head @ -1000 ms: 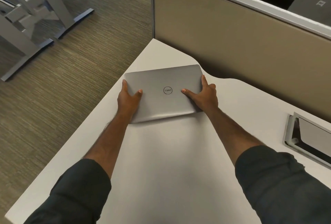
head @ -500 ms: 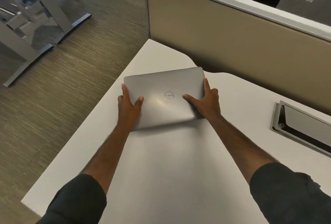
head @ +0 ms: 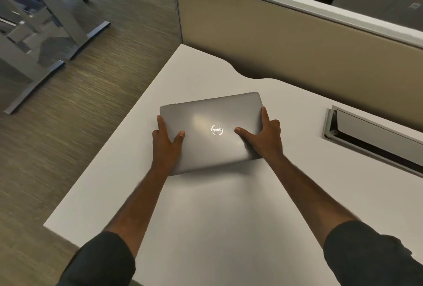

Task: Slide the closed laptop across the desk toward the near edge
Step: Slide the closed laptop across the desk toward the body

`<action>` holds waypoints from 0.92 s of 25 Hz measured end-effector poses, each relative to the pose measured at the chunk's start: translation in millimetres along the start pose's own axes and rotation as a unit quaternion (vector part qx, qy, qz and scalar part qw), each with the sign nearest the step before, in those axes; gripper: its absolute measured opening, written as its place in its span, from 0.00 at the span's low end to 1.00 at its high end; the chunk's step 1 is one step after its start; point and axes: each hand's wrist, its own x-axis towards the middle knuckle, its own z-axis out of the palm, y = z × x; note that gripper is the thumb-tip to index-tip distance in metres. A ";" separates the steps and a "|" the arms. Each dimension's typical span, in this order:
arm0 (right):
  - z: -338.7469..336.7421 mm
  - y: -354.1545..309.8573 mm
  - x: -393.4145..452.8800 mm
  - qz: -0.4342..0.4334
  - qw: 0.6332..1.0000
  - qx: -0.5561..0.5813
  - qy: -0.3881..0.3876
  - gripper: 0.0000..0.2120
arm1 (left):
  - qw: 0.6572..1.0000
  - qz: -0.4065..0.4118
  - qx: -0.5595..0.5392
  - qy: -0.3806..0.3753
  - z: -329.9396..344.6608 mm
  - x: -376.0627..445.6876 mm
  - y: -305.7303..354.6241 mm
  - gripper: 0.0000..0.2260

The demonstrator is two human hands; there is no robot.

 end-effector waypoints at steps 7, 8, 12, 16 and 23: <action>-11.2 38.1 -56.8 0.027 1.000 0.012 0.000 0.58 | 1.000 -0.008 0.000 -0.019 11.4 -54.0 -15.2 0.39; -12.9 43.2 -64.2 0.031 0.999 0.013 -0.001 0.58 | 1.000 -0.009 0.001 -0.022 13.6 -61.2 -17.6 0.39; -17.7 64.0 -90.4 0.047 0.999 0.021 -0.007 0.58 | 0.999 -0.015 -0.004 -0.031 22.4 -85.9 -26.9 0.39; -22.3 83.7 -115.0 0.060 0.998 0.021 -0.004 0.58 | 0.999 -0.014 -0.008 -0.039 30.7 -112.5 -34.9 0.39; -23.9 112.7 -154.9 0.075 0.997 0.028 0.008 0.59 | 0.998 -0.022 0.011 -0.055 39.8 -152.7 -46.7 0.39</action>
